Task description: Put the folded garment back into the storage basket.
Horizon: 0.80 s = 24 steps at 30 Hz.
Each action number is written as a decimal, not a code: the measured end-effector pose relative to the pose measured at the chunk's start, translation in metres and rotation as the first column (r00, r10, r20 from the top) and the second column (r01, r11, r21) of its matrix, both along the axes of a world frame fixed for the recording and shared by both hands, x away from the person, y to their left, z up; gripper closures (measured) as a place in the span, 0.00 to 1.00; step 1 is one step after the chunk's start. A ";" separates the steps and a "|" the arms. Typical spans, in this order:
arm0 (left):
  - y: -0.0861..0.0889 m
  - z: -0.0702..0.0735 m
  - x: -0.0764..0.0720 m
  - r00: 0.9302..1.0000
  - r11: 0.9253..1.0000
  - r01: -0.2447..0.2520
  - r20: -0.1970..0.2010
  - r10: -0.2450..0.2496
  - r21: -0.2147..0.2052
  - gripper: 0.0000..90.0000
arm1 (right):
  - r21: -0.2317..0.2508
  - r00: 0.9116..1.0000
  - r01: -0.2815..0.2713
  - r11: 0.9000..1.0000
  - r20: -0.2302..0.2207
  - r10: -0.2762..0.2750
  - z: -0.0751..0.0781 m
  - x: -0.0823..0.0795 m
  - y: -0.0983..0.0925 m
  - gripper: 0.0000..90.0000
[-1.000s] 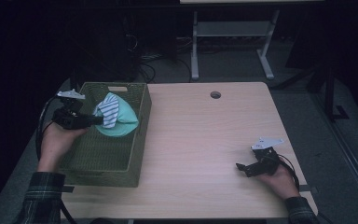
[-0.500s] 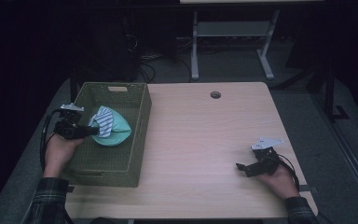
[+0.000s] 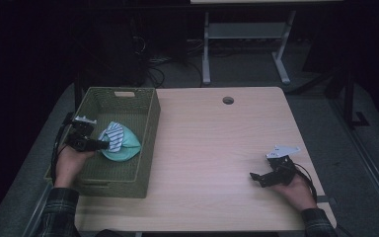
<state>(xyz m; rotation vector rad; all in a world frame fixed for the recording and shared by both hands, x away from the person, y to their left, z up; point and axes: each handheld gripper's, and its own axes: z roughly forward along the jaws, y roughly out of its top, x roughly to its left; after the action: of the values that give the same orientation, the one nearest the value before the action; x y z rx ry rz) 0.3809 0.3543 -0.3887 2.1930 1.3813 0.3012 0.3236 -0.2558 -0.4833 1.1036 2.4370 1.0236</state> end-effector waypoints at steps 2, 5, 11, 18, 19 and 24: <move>0.000 0.000 0.000 1.000 1.000 0.000 0.002 0.000 -0.003 0.89 | 0.002 1.000 0.000 1.000 0.001 0.000 0.000 0.000 0.000 0.02; 0.000 -0.002 0.002 1.000 1.000 0.000 -0.006 0.000 0.011 0.85 | -0.001 1.000 0.000 1.000 0.000 0.000 0.000 0.000 0.000 0.02; 0.000 -0.001 0.002 1.000 1.000 -0.014 0.015 0.014 0.002 0.62 | -0.001 1.000 0.000 1.000 0.000 0.000 0.000 0.000 0.000 0.02; -0.004 0.005 0.000 1.000 1.000 0.004 0.022 -0.004 0.003 0.42 | 0.002 1.000 0.001 1.000 0.001 -0.001 0.000 0.000 0.000 0.02; -0.005 0.007 -0.001 1.000 1.000 0.007 0.027 -0.007 -0.001 0.40 | 0.002 1.000 0.001 1.000 0.001 -0.001 0.000 0.000 0.000 0.02; -0.013 0.016 -0.002 0.999 0.999 0.023 0.045 -0.022 -0.038 0.26 | 0.003 1.000 0.002 1.000 0.001 -0.002 0.000 0.000 0.000 0.02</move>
<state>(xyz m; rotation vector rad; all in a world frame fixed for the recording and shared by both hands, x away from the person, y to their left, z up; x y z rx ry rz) 0.3790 0.3417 -0.3724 2.1560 1.3268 0.3112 0.3236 -0.2558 -0.4834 1.1058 2.4339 1.0272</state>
